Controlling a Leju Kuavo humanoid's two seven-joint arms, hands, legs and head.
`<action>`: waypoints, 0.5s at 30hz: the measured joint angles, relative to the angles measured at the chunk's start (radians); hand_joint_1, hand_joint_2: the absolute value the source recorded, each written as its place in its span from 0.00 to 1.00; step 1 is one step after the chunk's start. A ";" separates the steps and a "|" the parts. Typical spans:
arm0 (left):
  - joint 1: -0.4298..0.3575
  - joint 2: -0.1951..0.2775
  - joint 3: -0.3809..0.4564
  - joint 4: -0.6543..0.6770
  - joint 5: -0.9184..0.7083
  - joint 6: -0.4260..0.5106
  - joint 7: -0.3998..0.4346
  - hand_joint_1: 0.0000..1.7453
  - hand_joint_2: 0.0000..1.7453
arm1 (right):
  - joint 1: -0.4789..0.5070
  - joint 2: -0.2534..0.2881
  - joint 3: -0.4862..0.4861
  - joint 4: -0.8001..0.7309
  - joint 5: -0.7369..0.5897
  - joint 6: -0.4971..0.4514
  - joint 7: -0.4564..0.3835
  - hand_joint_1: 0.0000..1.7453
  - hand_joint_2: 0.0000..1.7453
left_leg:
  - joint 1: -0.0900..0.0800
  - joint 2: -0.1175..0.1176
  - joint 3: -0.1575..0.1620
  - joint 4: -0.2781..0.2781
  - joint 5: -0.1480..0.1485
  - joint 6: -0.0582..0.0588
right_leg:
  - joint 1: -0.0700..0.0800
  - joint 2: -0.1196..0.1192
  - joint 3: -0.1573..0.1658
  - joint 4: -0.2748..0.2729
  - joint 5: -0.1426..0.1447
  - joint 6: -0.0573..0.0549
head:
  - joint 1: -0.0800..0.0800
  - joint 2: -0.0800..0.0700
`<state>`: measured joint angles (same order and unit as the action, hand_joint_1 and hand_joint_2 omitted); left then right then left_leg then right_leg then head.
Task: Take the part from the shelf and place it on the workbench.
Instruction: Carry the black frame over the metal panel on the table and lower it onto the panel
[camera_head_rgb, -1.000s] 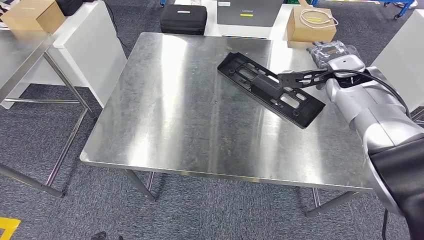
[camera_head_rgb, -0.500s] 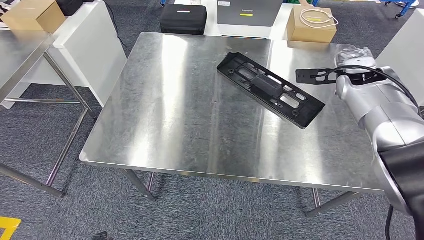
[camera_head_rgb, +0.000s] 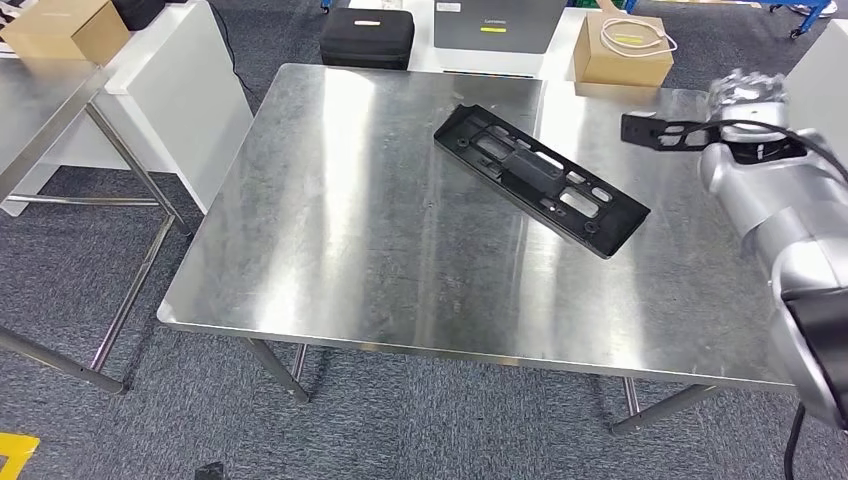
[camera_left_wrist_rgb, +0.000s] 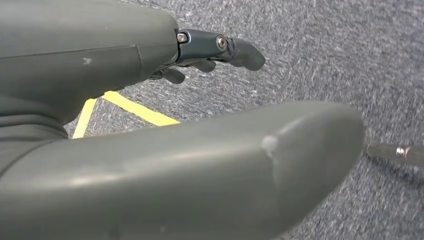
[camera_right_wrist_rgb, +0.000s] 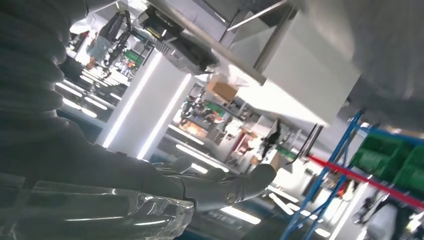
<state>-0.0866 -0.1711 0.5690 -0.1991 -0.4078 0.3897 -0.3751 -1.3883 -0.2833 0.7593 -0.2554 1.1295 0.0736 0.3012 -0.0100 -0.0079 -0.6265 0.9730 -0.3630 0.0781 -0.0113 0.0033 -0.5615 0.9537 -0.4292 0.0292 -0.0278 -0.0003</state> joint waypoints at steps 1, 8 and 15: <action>-0.001 -0.001 -0.002 0.000 -0.001 -0.002 0.002 0.00 0.00 | -0.009 -0.005 -0.003 -0.001 0.002 -0.005 0.002 0.00 1.00 | 0.004 0.001 0.007 -0.012 0.006 0.005 | 0.002 0.000 -0.011 0.023 -0.014 -0.002 | 0.001 0.000; -0.004 -0.006 -0.011 0.000 -0.009 -0.015 0.010 0.00 0.00 | -0.023 -0.029 -0.008 0.001 0.011 -0.013 0.005 0.00 1.00 | 0.020 0.003 0.010 -0.020 0.012 -0.004 | -0.024 -0.004 -0.104 0.214 -0.073 0.028 | 0.004 0.000; -0.003 -0.004 -0.014 0.000 -0.011 -0.018 0.011 0.00 0.00 | -0.020 -0.033 -0.010 0.002 0.016 -0.014 0.004 0.00 1.00 | 0.028 -0.002 -0.031 0.050 -0.013 -0.052 | -0.037 0.012 -0.015 0.048 -0.015 0.017 | 0.002 0.000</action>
<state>-0.0894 -0.1749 0.5547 -0.1991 -0.4189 0.3713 -0.3645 -1.4085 -0.3165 0.7488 -0.2533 1.1459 0.0597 0.3057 0.0180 -0.0103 -0.6572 1.0232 -0.3759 0.0264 -0.0483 0.0151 -0.5762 1.0018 -0.4443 0.0466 -0.0257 -0.0004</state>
